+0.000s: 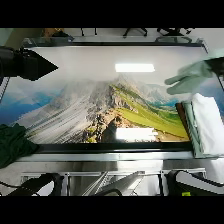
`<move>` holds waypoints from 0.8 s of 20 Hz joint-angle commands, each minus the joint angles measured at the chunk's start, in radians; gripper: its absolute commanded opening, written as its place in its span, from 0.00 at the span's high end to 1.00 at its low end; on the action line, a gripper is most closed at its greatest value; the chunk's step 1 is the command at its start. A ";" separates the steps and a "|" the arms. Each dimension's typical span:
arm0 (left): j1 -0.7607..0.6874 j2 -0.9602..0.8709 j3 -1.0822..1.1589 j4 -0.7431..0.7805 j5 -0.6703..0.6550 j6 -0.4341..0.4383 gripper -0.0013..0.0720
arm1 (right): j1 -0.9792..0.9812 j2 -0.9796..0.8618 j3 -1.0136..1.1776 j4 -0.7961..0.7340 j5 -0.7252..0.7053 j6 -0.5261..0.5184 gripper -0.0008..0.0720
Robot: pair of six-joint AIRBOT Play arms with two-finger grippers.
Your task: Fold the shirts.
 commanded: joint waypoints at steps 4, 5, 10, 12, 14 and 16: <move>-0.001 0.000 0.000 -0.002 0.000 0.039 0.97 | -0.234 0.045 0.038 -0.007 0.061 0.051 0.97; -0.001 0.000 0.000 -0.002 -0.001 0.039 0.97 | -0.240 0.051 0.040 -0.034 0.061 0.051 0.97; -0.001 0.000 0.000 -0.002 -0.012 0.066 0.97 | -0.241 0.114 0.040 -0.409 0.125 0.142 0.97; -0.001 0.000 0.000 -0.002 -0.012 0.081 0.97 | -0.241 0.122 0.040 -0.457 0.142 0.142 0.97; -0.001 0.001 0.000 -0.003 -0.017 0.081 0.97 | -0.241 0.121 0.040 -0.455 0.149 0.151 0.97; -0.001 0.000 0.000 -0.008 -0.037 0.087 0.97 | -0.241 0.122 0.040 -0.478 0.182 0.202 0.97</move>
